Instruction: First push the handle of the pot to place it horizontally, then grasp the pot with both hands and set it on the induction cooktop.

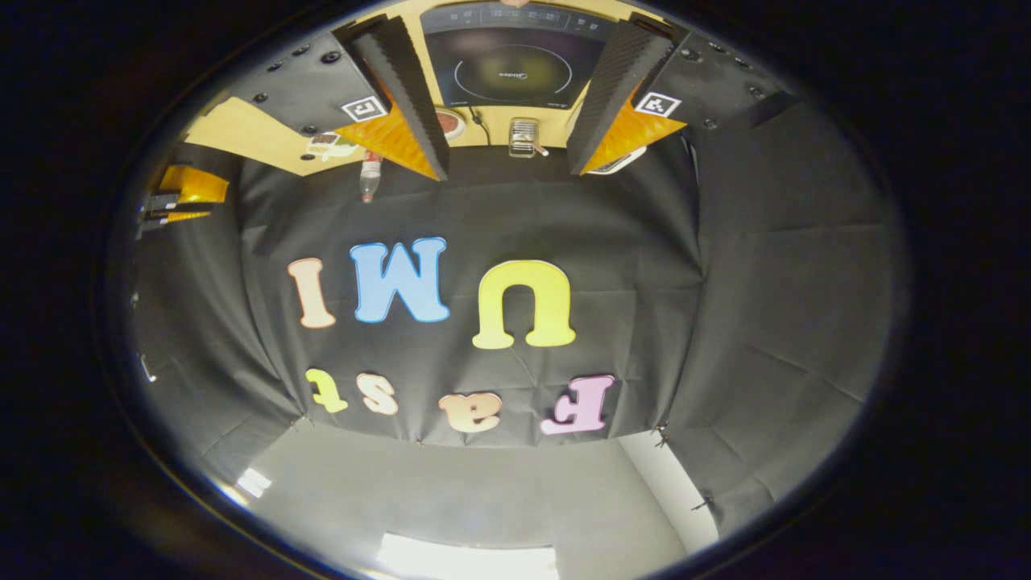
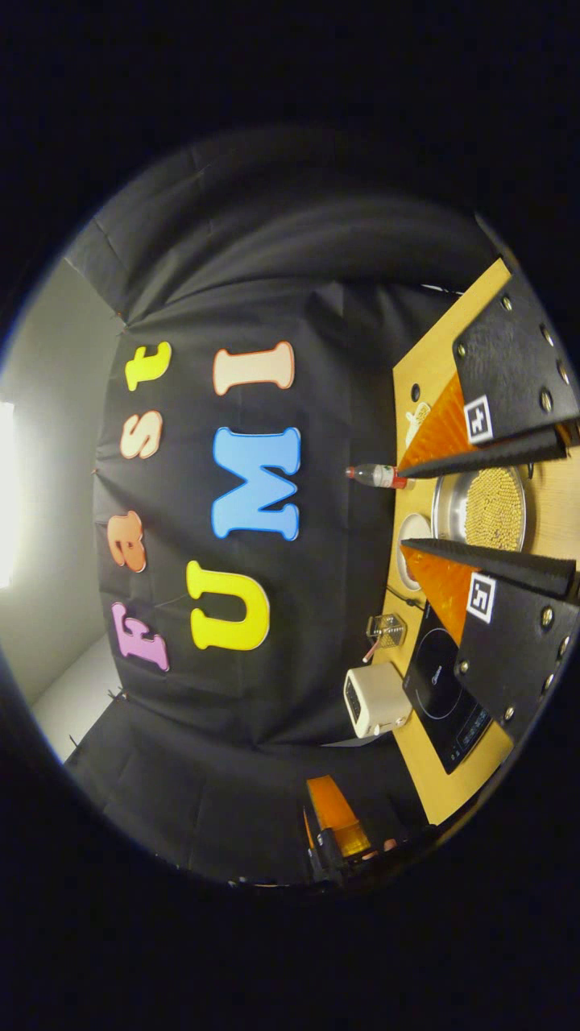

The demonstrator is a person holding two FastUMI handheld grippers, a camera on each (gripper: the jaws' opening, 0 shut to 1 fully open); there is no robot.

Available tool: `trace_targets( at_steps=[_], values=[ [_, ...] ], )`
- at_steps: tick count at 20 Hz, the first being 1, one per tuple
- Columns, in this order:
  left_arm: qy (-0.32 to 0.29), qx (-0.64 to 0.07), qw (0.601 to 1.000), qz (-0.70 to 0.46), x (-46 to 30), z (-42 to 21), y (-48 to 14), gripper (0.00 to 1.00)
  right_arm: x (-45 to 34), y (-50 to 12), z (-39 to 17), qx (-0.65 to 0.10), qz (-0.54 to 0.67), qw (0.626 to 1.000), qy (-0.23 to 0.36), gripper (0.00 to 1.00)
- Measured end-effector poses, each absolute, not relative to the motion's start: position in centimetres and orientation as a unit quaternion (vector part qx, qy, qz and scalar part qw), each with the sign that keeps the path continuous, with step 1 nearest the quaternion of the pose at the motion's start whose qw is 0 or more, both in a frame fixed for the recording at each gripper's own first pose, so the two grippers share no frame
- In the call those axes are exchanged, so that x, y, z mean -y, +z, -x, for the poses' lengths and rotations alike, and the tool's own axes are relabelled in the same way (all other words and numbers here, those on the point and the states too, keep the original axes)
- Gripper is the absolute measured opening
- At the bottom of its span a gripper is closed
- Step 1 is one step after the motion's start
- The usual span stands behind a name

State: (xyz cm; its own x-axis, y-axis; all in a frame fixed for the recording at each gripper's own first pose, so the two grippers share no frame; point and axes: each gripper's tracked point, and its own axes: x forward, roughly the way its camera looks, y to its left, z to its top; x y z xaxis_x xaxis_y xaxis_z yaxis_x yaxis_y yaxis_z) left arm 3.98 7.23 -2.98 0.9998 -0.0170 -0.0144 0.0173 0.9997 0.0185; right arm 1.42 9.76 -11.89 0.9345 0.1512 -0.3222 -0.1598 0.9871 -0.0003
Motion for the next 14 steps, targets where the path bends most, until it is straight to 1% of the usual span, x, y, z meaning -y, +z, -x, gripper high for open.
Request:
trace_targets(
  at_steps=[1,2,3,4,5,6,7,8,9,10,12,13,14],
  values=[
    [-0.007,-0.007,1.000,-0.009,-6.7,-4.5,-2.9,0.96,-9.6,-13.4,-1.8,-0.182,0.011,0.979,0.089,0.35],
    [-0.004,-0.011,1.000,-0.011,-6.3,-5.0,-3.3,0.96,-9.5,-14.7,-1.9,-0.202,0.010,0.974,0.099,0.35],
    [-0.001,-0.014,1.000,-0.013,-5.7,-5.4,-3.3,0.95,-8.9,-15.3,-2.3,-0.213,0.012,0.972,0.095,0.36],
    [0.001,-0.014,1.000,-0.014,-5.2,-5.9,-3.3,0.99,-9.1,-16.5,-2.1,-0.229,0.006,0.966,0.117,0.17],
    [0.002,-0.013,1.000,-0.016,-4.5,-6.4,-3.1,0.99,-9.2,-17.8,-2.3,-0.243,0.002,0.961,0.130,0.11],
    [0.003,-0.015,1.000,-0.019,-4.0,-6.8,-3.4,0.99,-8.2,-19.1,-3.2,-0.249,0.011,0.962,0.113,0.11],
    [0.005,-0.019,1.000,-0.023,-3.4,-7.3,-3.5,0.95,-7.6,-19.3,-2.9,-0.259,0.009,0.958,0.121,0.02],
    [0.008,-0.022,0.999,-0.025,-3.0,-7.7,-3.7,0.95,-8.5,-20.9,-3.0,-0.281,0.000,0.948,0.147,0.03],
    [0.009,-0.023,0.999,-0.026,-2.4,-8.1,-3.7,0.99,-8.8,-22.2,-2.4,-0.305,-0.001,0.938,0.164,0.03],
    [0.008,-0.026,0.999,-0.025,-1.7,-8.5,-4.0,0.95,-9.0,-24.0,-1.9,-0.331,0.005,0.926,0.183,0.02],
    [0.012,-0.030,0.999,-0.026,-1.0,-9.2,-4.3,0.95,-9.0,-26.5,-0.5,-0.375,0.024,0.900,0.219,0.03],
    [0.014,-0.033,0.999,-0.027,-0.6,-9.4,-4.5,0.99,-9.1,-27.6,0.0,-0.392,0.031,0.889,0.234,0.03],
    [0.016,-0.036,0.999,-0.026,-0.3,-9.6,-4.9,0.99,-8.9,-28.6,0.5,-0.406,0.034,0.880,0.243,0.03]
  ],
)
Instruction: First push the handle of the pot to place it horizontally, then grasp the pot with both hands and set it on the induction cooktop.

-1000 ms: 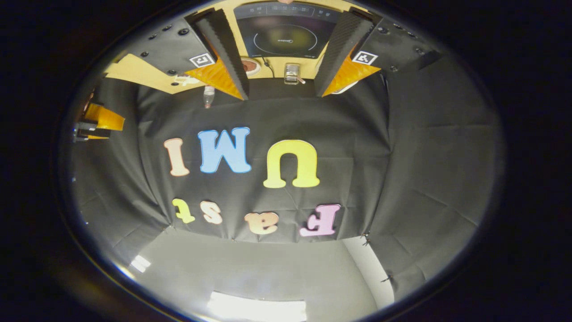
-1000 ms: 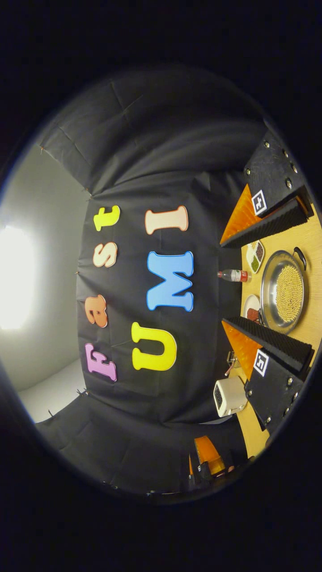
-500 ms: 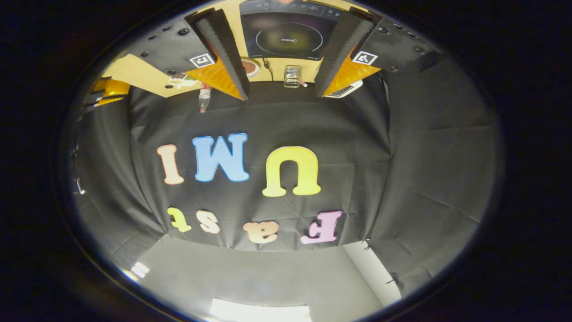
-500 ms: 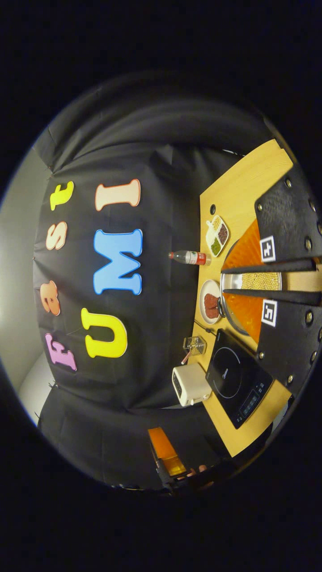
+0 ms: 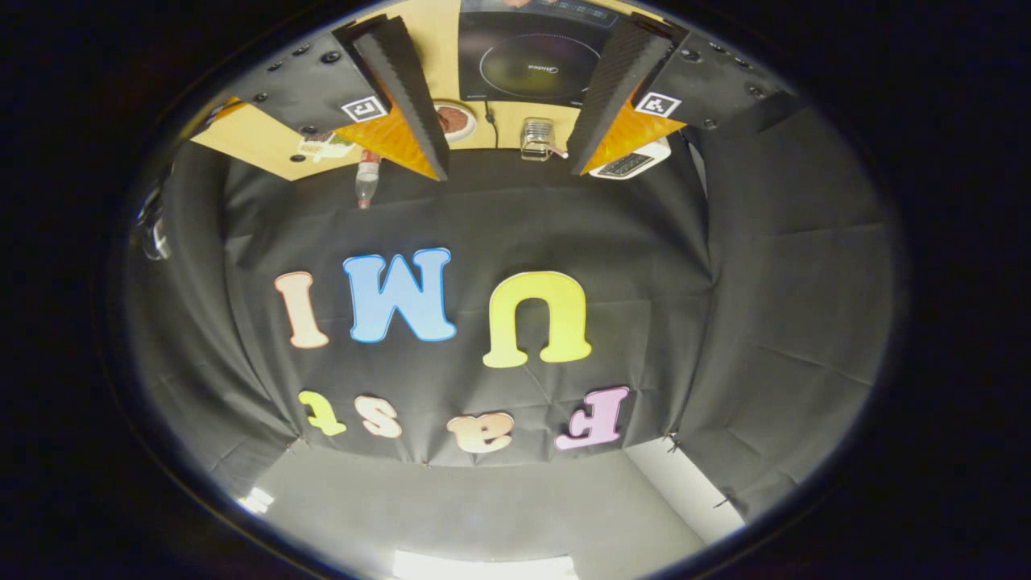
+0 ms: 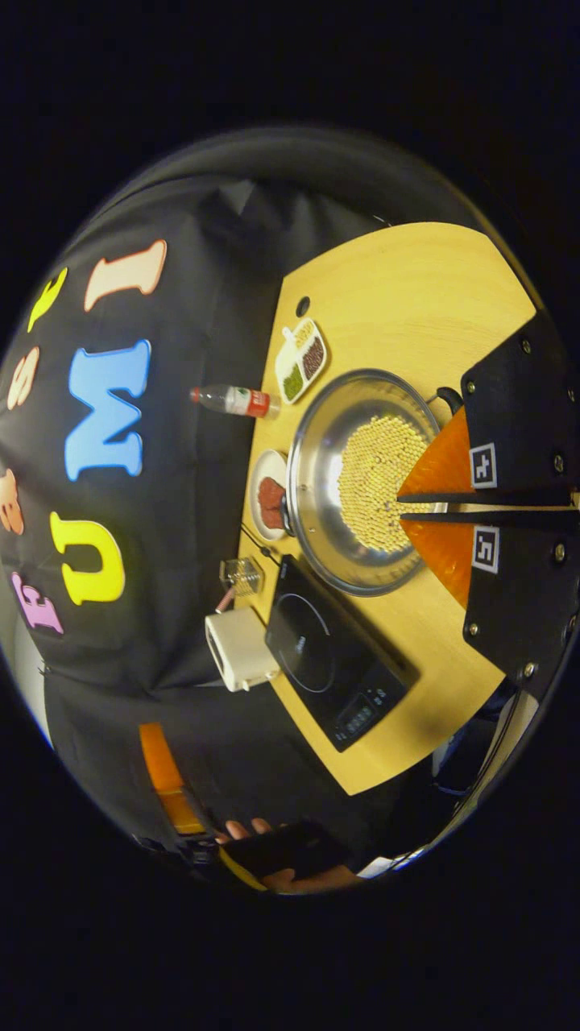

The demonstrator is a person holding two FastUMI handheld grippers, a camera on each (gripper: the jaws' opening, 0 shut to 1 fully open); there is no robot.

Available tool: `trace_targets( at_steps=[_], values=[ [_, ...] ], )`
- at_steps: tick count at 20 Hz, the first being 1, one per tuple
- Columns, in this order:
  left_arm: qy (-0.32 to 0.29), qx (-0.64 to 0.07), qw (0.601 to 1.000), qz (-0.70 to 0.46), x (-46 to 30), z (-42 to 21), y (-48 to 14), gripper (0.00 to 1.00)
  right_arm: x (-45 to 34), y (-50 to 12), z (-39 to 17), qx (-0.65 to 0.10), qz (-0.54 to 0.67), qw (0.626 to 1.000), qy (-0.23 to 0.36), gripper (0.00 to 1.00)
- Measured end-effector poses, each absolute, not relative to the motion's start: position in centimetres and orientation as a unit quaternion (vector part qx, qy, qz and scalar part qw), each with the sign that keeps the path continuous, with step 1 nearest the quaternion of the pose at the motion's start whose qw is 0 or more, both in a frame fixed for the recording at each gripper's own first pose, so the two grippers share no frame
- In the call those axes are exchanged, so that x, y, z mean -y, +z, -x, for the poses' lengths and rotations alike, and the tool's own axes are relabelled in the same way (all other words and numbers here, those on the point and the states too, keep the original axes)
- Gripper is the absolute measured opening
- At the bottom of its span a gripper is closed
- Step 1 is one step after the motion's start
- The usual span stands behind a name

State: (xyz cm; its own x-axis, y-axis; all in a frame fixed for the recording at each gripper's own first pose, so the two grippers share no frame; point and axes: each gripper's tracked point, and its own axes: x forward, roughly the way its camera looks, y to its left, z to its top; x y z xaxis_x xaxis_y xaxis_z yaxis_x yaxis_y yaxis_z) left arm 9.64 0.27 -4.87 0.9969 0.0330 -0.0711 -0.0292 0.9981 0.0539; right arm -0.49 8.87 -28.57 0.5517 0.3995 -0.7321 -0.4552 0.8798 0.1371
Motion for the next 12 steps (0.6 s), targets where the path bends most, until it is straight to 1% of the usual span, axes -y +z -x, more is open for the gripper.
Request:
trace_targets(
  at_steps=[1,2,5,7,8,9,10,12],
  values=[
    [0.017,-0.040,0.999,-0.027,0.1,-9.8,-5.1,0.99,-8.8,-29.7,1.1,-0.423,0.029,0.869,0.254,0.03],
    [0.020,-0.045,0.998,-0.027,0.3,-10.1,-5.5,0.96,-9.0,-30.5,1.6,-0.443,0.020,0.856,0.265,0.03],
    [0.026,-0.057,0.998,-0.030,1.2,-10.4,-6.4,0.95,-8.3,-33.6,3.7,-0.507,0.013,0.814,0.282,0.03],
    [0.029,-0.062,0.997,-0.035,1.7,-10.4,-6.7,0.95,-7.4,-34.4,3.4,-0.522,0.020,0.806,0.277,0.03],
    [0.031,-0.064,0.997,-0.039,2.0,-10.5,-6.9,0.99,-7.1,-34.6,3.0,-0.524,0.020,0.805,0.276,0.03],
    [0.032,-0.066,0.996,-0.041,2.3,-10.6,-7.1,0.95,-6.7,-34.9,2.7,-0.526,0.019,0.805,0.273,0.03],
    [0.032,-0.069,0.996,-0.042,2.8,-10.7,-7.3,0.99,-6.3,-35.1,2.4,-0.528,0.021,0.804,0.272,0.03],
    [0.031,-0.073,0.996,-0.042,3.5,-11.0,-7.5,0.99,-6.0,-35.3,2.5,-0.534,0.012,0.799,0.274,0.03]
  ],
)
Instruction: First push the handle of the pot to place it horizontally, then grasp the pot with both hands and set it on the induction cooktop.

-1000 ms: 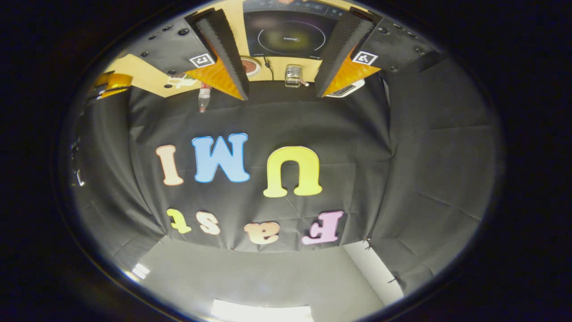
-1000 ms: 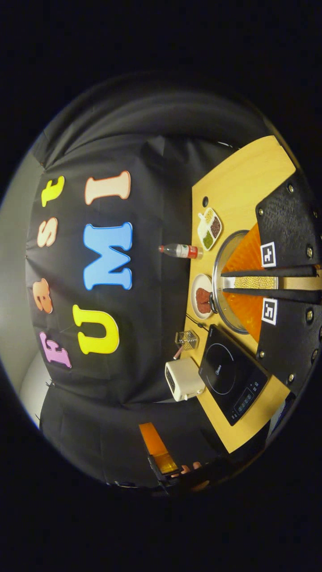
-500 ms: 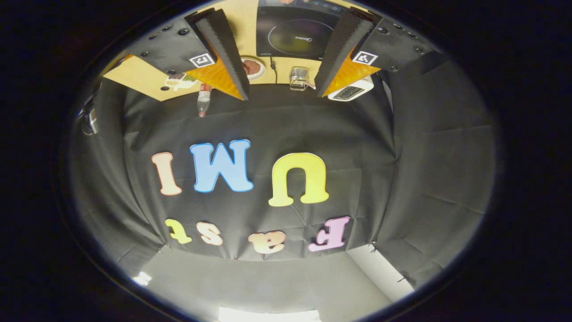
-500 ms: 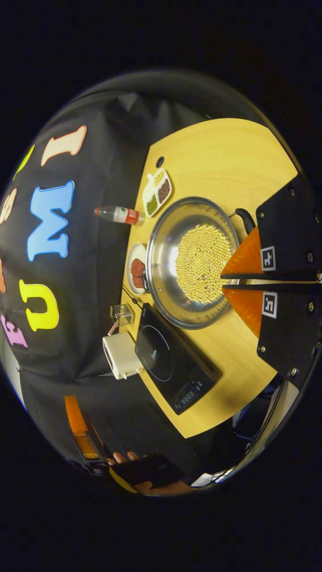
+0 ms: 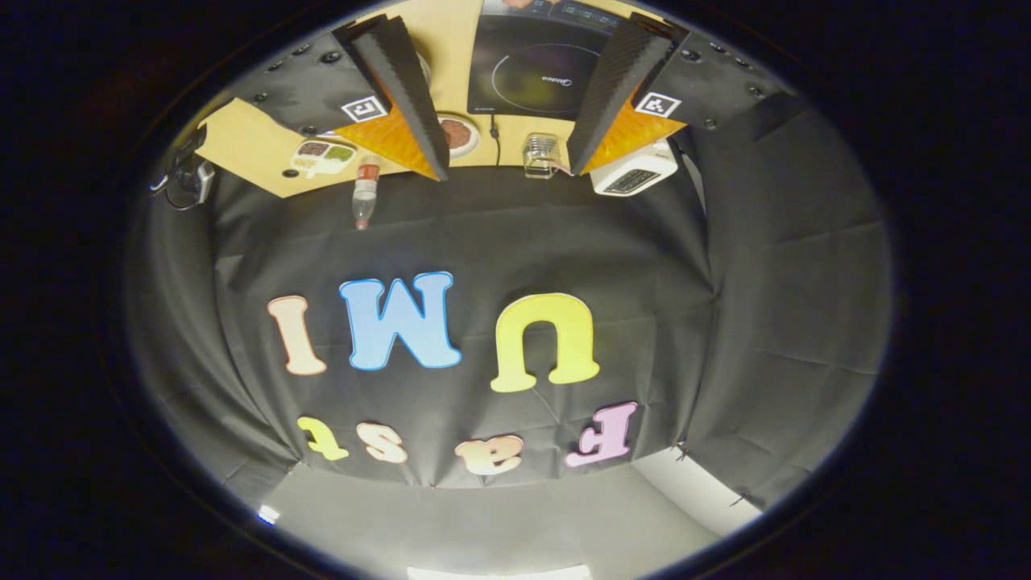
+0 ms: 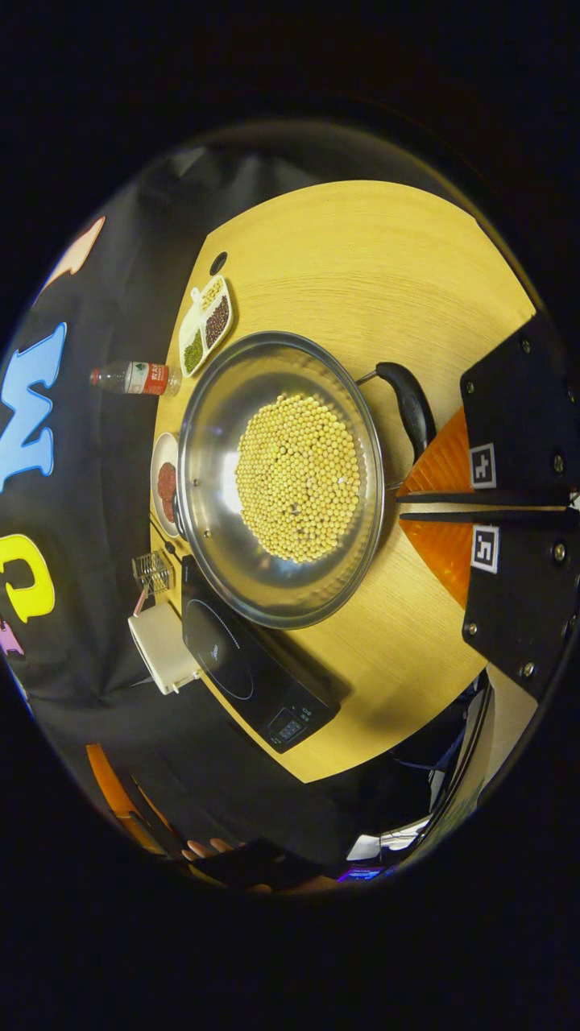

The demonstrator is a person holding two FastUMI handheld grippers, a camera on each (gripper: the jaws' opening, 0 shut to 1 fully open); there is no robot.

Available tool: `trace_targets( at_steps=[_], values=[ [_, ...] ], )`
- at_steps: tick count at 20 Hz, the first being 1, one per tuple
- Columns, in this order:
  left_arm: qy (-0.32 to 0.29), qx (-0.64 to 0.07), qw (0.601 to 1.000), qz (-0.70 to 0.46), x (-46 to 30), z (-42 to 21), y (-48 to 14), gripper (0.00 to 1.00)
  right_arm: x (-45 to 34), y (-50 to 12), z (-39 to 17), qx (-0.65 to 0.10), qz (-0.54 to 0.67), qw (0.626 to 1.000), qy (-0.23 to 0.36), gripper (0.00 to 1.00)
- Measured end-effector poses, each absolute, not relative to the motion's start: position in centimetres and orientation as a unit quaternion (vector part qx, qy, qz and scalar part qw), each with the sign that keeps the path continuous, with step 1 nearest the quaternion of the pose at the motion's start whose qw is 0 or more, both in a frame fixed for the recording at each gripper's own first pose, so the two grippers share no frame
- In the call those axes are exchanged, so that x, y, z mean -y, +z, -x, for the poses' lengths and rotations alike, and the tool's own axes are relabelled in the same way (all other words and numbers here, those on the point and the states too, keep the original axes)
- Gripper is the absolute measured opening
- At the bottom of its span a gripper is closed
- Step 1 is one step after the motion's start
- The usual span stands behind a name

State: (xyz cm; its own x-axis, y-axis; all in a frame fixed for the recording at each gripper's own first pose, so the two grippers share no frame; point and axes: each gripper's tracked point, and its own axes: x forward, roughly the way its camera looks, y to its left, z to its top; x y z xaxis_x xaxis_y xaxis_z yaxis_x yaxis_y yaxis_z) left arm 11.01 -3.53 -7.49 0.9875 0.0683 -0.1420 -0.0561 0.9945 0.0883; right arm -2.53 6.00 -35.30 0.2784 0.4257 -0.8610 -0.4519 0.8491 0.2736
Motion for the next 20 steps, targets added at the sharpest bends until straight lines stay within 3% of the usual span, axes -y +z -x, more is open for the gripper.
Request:
trace_targets(
  at_steps=[4,7,10,11,12,16,18,20],
  values=[
    [0.024,-0.076,0.996,-0.041,5.4,-11.8,-7.8,0.92,-4.5,-35.2,1.6,-0.533,0.009,0.804,0.264,0.01],
    [0.018,-0.078,0.996,-0.044,6.6,-12.3,-8.0,0.96,-2.6,-35.4,0.8,-0.534,0.006,0.808,0.248,0.01],
    [0.014,-0.085,0.995,-0.041,7.8,-12.6,-8.9,0.92,-1.1,-35.7,-0.1,-0.536,0.003,0.812,0.231,0.01],
    [0.014,-0.087,0.995,-0.039,8.0,-12.8,-9.1,0.99,-0.6,-35.8,-0.4,-0.536,0.004,0.813,0.227,0.01],
    [0.013,-0.089,0.995,-0.038,8.3,-12.9,-9.3,0.92,-0.1,-35.8,-0.7,-0.536,0.006,0.814,0.223,0.01],
    [0.017,-0.096,0.995,-0.034,8.8,-13.2,-10.1,0.92,1.6,-36.3,-2.5,-0.535,0.016,0.820,0.205,0.01],
    [0.020,-0.100,0.994,-0.034,9.0,-13.4,-10.5,0.99,2.6,-36.5,-3.4,-0.534,0.019,0.822,0.195,0.01],
    [0.023,-0.105,0.994,-0.034,9.1,-13.6,-11.0,0.96,3.4,-36.6,-4.6,-0.530,0.019,0.827,0.184,0.01]
  ],
)
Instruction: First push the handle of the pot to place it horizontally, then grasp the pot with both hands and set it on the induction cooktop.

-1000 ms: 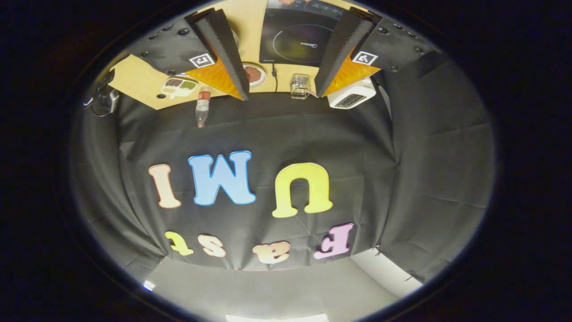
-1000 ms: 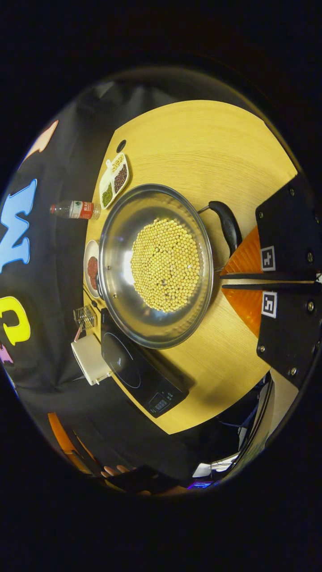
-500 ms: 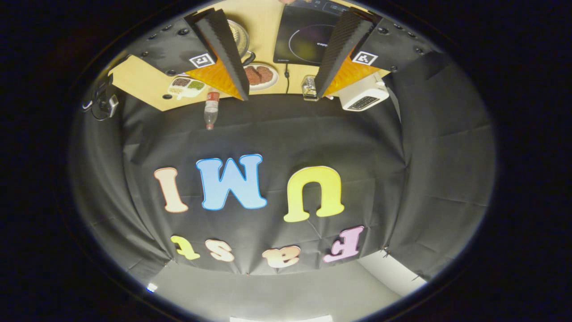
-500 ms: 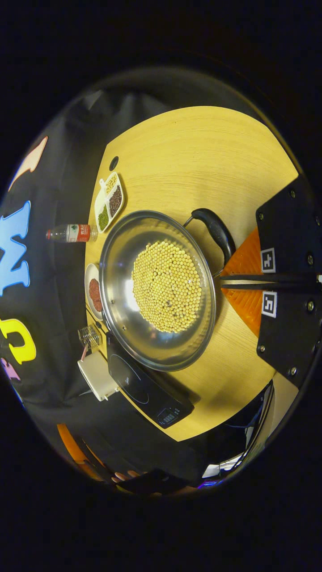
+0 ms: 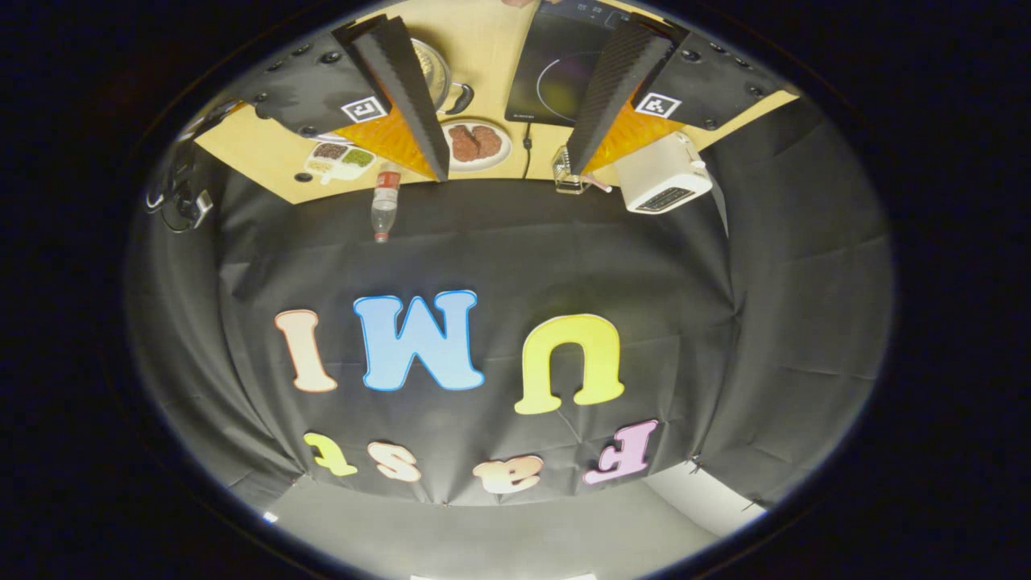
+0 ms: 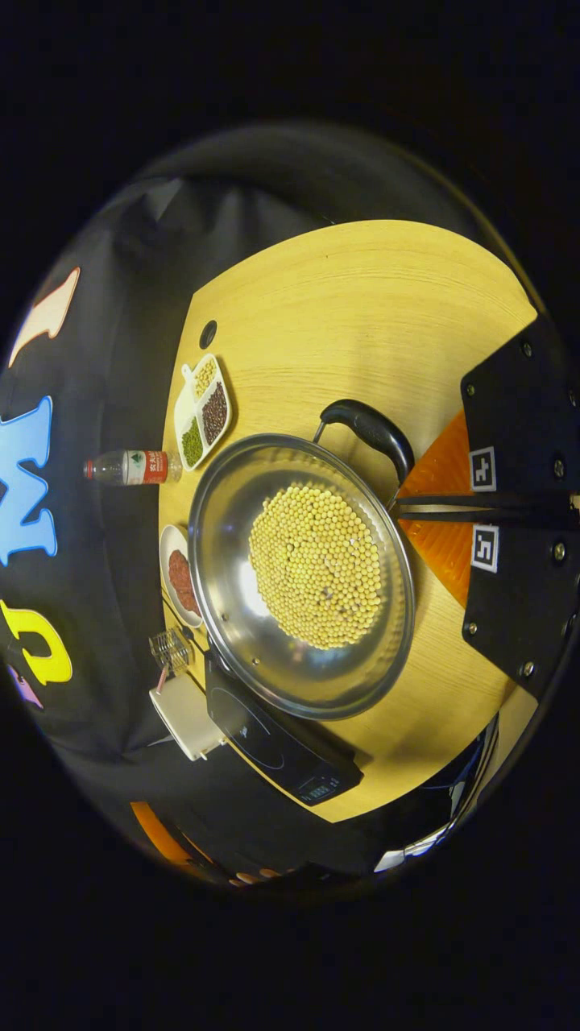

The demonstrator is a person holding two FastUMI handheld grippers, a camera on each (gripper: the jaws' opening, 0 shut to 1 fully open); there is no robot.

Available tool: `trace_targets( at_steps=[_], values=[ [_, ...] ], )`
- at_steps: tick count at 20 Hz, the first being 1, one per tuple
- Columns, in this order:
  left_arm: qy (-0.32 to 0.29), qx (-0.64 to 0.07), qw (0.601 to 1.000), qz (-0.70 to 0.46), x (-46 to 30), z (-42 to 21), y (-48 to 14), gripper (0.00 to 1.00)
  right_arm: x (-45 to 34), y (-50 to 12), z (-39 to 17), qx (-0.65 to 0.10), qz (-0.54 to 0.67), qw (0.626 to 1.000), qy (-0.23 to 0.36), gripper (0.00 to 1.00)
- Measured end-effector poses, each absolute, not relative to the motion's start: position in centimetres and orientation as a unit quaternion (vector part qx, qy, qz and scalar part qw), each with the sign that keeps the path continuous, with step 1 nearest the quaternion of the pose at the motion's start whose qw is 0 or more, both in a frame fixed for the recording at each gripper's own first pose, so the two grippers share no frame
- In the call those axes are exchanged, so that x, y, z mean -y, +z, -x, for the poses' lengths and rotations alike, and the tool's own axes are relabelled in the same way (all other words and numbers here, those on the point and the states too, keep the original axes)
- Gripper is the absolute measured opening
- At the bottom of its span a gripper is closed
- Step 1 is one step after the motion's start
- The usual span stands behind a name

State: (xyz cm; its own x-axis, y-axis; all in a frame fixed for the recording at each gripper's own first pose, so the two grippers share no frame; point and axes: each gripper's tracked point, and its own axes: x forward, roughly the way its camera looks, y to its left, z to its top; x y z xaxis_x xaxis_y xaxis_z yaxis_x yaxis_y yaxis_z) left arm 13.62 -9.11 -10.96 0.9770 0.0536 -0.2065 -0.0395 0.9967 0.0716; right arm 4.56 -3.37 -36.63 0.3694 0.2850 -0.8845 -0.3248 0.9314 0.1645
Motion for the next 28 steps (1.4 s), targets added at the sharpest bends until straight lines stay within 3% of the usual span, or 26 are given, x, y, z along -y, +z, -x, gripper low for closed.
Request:
trace_targets(
  at_steps=[8,12,13,14,16,18,19,20,21,22,23,25,28],
  values=[
    [0.029,-0.129,0.991,-0.039,9.5,-13.9,-13.3,0.93,5.8,-37.3,-9.0,-0.503,0.026,0.855,0.123,0.01],
    [0.023,-0.136,0.990,-0.041,9.9,-14.4,-14.4,0.99,6.6,-35.5,-10.0,-0.465,0.024,0.879,0.102,0.01],
    [0.021,-0.137,0.990,-0.040,9.9,-14.7,-14.7,0.93,6.8,-34.9,-10.3,-0.452,0.020,0.887,0.095,0.01],
    [0.018,-0.139,0.989,-0.038,10.0,-14.9,-15.2,0.96,6.9,-34.2,-10.8,-0.437,0.014,0.895,0.087,0.03],
    [0.008,-0.146,0.989,-0.034,10.4,-15.6,-16.1,0.93,6.9,-32.7,-11.8,-0.406,-0.001,0.911,0.074,0.34],
    [-0.009,-0.161,0.986,-0.030,11.0,-16.4,-17.6,0.93,7.0,-32.2,-12.9,-0.382,-0.010,0.922,0.060,0.88],
    [-0.020,-0.172,0.985,-0.027,11.4,-16.7,-18.6,0.96,7.0,-31.7,-12.9,-0.373,-0.013,0.926,0.052,1.00],
    [-0.029,-0.183,0.982,-0.022,11.7,-17.1,-19.7,1.00,7.0,-31.6,-13.2,-0.370,-0.015,0.928,0.047,1.00],
    [-0.036,-0.195,0.980,-0.017,12.0,-17.6,-20.8,0.93,6.9,-31.8,-13.2,-0.371,-0.018,0.927,0.044,1.00],
    [-0.042,-0.207,0.977,-0.012,12.3,-17.8,-22.0,0.96,6.8,-32.0,-13.3,-0.374,-0.020,0.926,0.043,1.00],
    [-0.047,-0.218,0.975,-0.008,12.5,-18.1,-23.0,0.92,6.8,-32.4,-13.5,-0.377,-0.019,0.925,0.041,1.00],
    [-0.060,-0.240,0.969,-0.005,13.2,-18.6,-24.9,1.00,6.8,-33.0,-13.8,-0.380,-0.016,0.924,0.038,1.00],
    [-0.073,-0.268,0.961,-0.011,13.9,-19.2,-27.6,0.96,6.7,-34.2,-14.2,-0.392,-0.017,0.919,0.035,1.00]
  ],
)
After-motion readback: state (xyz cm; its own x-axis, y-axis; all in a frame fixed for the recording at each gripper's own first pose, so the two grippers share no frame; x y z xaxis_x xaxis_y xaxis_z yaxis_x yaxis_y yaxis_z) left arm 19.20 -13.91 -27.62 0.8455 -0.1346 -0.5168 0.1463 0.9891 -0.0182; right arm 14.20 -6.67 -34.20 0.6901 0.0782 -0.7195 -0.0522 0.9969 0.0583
